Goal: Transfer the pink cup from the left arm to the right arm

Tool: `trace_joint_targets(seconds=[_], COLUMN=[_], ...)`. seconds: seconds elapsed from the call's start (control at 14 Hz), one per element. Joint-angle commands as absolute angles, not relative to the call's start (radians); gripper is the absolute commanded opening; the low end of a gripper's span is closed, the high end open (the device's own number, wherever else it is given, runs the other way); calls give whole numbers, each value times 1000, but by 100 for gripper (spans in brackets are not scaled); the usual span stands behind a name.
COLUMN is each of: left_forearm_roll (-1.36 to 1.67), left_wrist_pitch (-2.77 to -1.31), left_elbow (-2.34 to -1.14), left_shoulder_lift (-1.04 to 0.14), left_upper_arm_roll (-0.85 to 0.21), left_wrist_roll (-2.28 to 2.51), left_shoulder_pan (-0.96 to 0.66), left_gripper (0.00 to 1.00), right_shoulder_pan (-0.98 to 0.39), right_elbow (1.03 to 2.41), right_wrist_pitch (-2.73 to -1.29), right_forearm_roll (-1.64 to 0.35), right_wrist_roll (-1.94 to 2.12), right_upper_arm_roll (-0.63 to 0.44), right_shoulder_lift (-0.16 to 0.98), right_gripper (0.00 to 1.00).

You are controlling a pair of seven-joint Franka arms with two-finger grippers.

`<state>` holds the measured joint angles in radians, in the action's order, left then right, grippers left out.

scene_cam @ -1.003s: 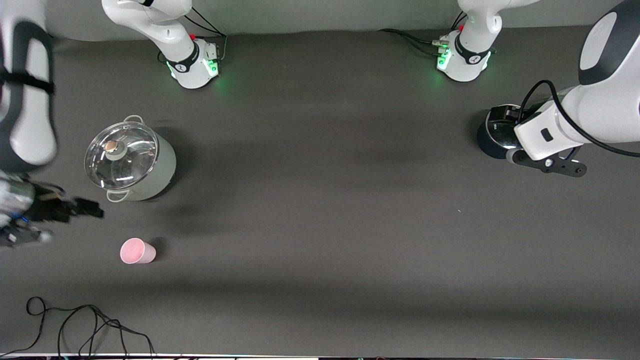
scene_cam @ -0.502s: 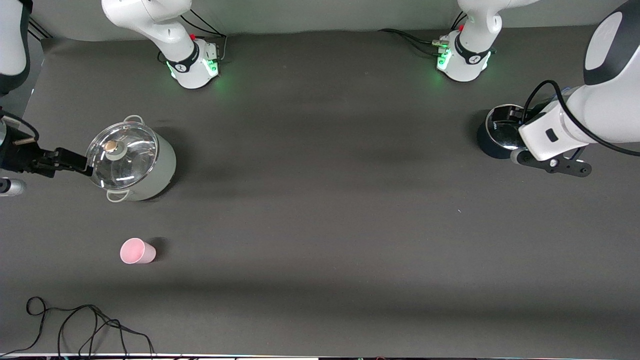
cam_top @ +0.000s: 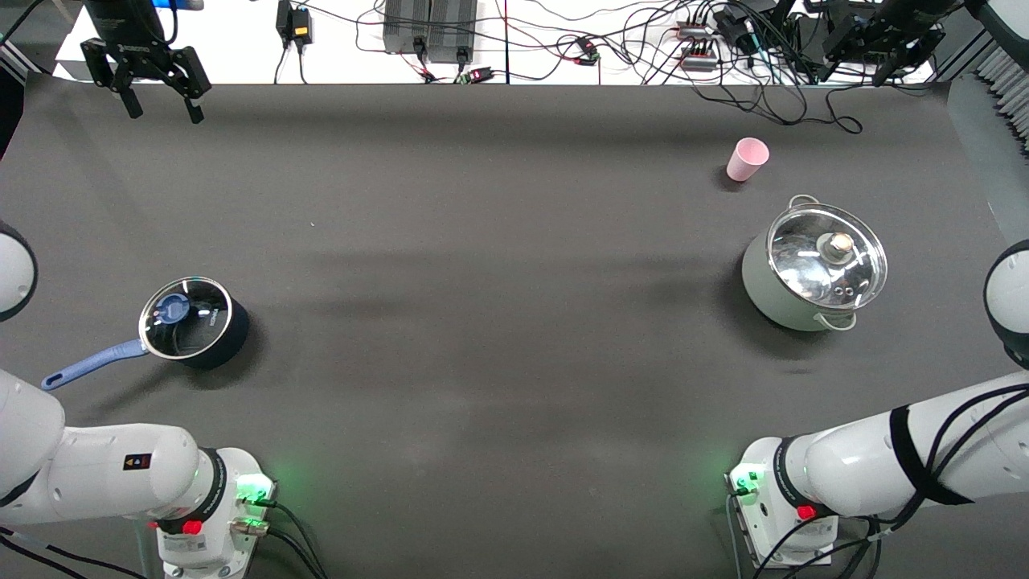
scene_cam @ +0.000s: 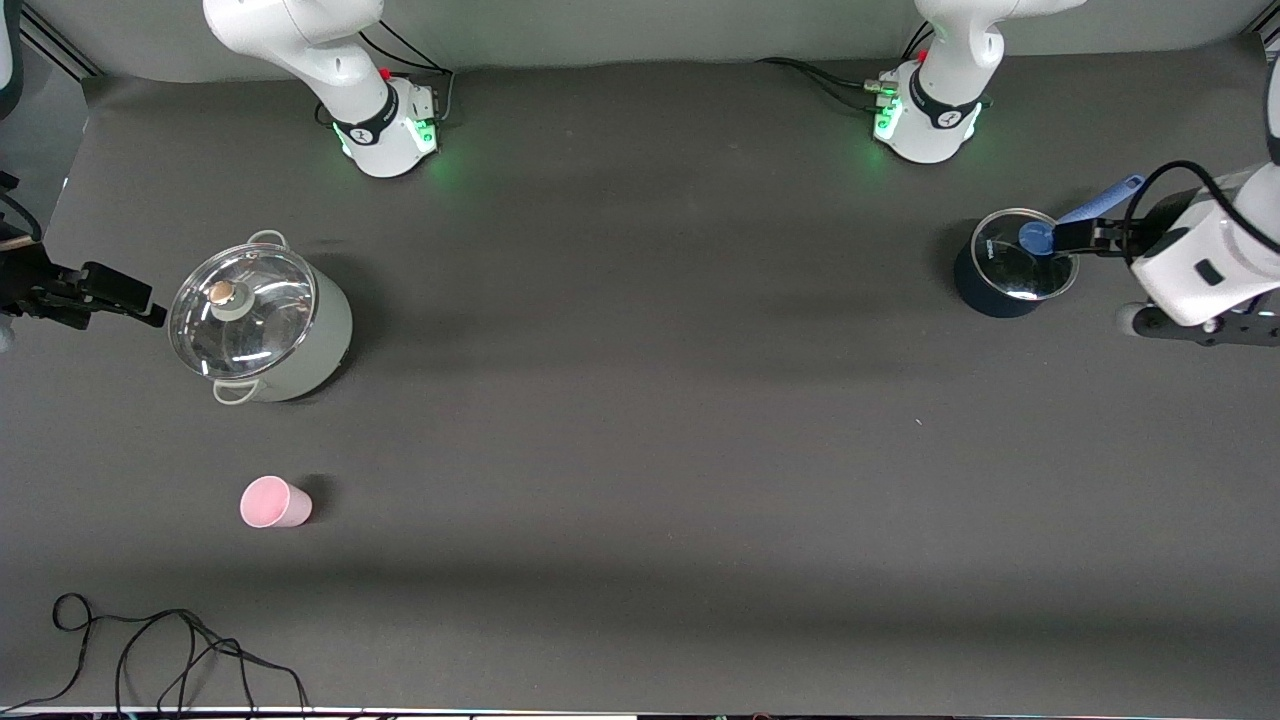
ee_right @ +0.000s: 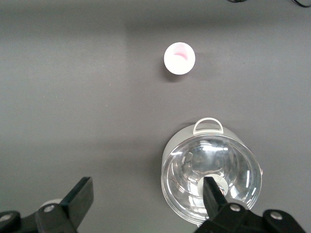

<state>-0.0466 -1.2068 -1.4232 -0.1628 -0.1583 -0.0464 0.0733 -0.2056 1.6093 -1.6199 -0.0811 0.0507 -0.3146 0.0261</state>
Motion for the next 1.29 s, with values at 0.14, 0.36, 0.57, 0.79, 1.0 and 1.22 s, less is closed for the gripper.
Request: trace_joint_targets(seconds=[0.14,0.36,0.57,0.79,1.0,1.22], left_forearm_roll=[-44,-14,-15,-15,-17,-17], left_wrist_pitch=[-1507,-1563,-1569,-1598,-1577,-1575], left_elbow=[-1722,-1714,-1690,-1678,-1677,-1678], left_shoulder_lift=[56,57,40,23,12,12], left_upper_arm_roll=[-123,-37,-32,-29,-31,-31], left_wrist_roll=[-126,-129,-129,-130,-132,-130], left_shoulder_pan=[42,-50,-74,-75,-64,-66], left_gripper=[100,100,100,100,100,100], right_shoulder_pan=[52,97,98,103,98,81], right_elbow=[1626,1626,1632,1637,1637,1631], right_wrist_pitch=[-1615,-1585,-1591,-1595,-1586,-1583], right_forearm_roll=[-63,-63,-61,-55,-51,-51], right_wrist_roll=[-66,-61,-57,-38,5,-8], right_upper_arm_roll=[-13,28,29,31,32,32], right_shoulder_lift=[-23,-31,-25,-18,-21,-28], right_gripper=[100,100,100,100,100,100])
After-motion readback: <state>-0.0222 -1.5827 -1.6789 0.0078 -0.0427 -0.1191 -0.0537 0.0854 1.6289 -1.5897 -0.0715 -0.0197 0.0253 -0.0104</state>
